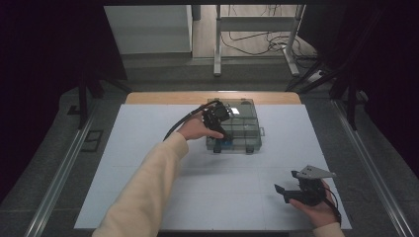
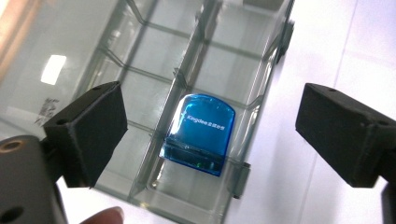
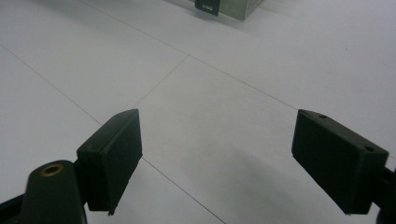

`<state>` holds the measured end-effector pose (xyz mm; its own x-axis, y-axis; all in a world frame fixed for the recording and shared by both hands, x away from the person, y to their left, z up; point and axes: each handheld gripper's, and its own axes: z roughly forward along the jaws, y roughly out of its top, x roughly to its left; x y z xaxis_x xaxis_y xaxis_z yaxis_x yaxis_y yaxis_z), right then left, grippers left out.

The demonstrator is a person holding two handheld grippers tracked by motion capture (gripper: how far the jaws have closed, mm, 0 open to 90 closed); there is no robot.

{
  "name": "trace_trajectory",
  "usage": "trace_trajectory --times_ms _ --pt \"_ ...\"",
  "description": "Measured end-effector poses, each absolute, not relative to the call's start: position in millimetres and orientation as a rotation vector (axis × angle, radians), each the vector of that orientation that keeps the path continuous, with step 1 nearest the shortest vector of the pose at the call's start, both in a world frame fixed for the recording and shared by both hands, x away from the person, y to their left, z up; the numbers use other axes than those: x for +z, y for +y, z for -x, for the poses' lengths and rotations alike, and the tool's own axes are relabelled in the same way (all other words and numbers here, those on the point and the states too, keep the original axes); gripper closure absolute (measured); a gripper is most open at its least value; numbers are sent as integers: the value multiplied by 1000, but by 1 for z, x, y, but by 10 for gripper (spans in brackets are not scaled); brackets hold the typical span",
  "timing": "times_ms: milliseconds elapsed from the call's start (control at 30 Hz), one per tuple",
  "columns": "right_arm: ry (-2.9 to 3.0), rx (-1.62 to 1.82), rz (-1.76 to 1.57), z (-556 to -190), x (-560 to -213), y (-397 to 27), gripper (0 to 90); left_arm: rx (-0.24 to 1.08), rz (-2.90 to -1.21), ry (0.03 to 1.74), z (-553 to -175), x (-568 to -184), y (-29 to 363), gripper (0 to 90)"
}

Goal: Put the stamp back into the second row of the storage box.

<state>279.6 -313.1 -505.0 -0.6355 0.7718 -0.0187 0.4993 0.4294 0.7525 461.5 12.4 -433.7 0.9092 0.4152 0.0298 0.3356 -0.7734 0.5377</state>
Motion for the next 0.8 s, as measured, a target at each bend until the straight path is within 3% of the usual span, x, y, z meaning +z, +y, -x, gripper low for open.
trace_trajectory --times_ms 267,600,800 --pt "2327 1044 -1090 -281 -505 -312 164 257 -2439 618 -433 -428 44 128" --pt "2339 1028 -1086 -283 -507 -308 164 317 -2416 541 -396 -402 47 146" --pt "2328 1033 -1096 -283 -507 -311 164 309 -2386 593 -376 -414 65 143"
